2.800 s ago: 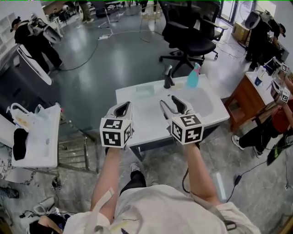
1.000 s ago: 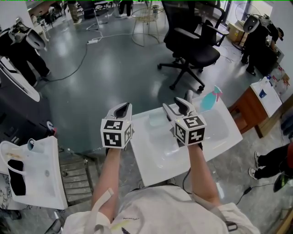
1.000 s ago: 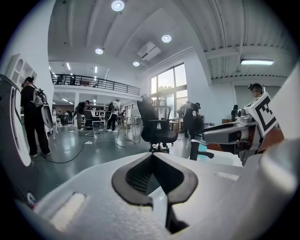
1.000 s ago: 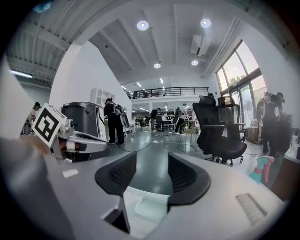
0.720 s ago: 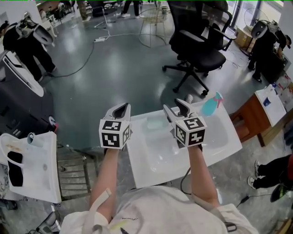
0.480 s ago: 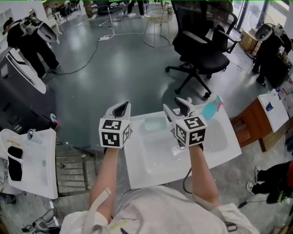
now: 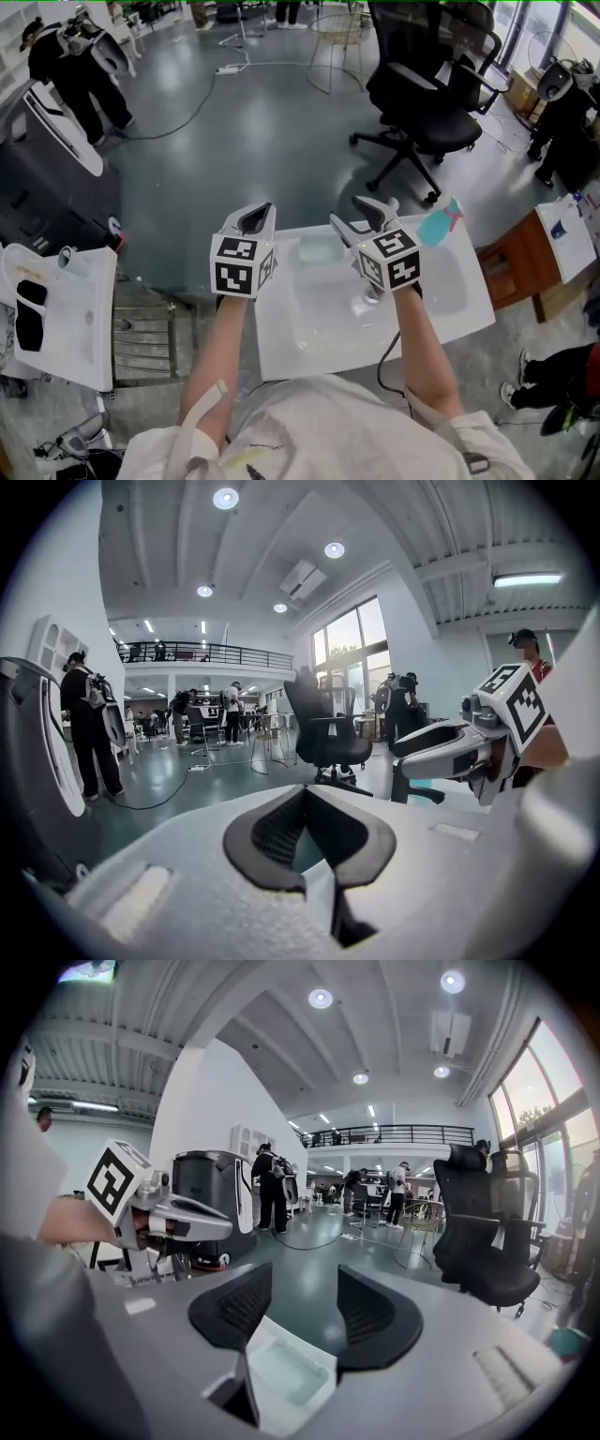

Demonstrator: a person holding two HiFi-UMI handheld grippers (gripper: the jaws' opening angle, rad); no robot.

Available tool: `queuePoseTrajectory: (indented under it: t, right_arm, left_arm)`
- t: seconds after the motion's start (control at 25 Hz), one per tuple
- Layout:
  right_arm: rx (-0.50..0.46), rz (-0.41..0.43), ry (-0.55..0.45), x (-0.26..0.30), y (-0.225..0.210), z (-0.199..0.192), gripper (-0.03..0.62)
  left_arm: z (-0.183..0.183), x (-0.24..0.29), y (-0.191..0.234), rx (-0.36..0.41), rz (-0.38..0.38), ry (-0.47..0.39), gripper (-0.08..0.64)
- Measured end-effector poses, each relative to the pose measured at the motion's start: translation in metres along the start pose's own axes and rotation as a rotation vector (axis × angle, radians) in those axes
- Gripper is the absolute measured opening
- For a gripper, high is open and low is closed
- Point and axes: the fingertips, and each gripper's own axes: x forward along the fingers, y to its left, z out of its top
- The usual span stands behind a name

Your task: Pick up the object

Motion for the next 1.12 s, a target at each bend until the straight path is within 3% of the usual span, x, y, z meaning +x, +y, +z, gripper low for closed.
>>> queuePoseTrajectory:
  t: [0.76,1.12]
  right_arm:
    - [-0.329,0.321,0.343,0.026,0.05,-0.076,0.212]
    - [-0.433,0.403,0.487,0.036,0.055,-0.126,0.209]
  left_arm:
    - [-0.017,-0.015,-0.005,-0.01,0.023,0.024,0.002]
    - [-0.023,-0.019,0.0,-0.017,0.042,0.037,0.002]
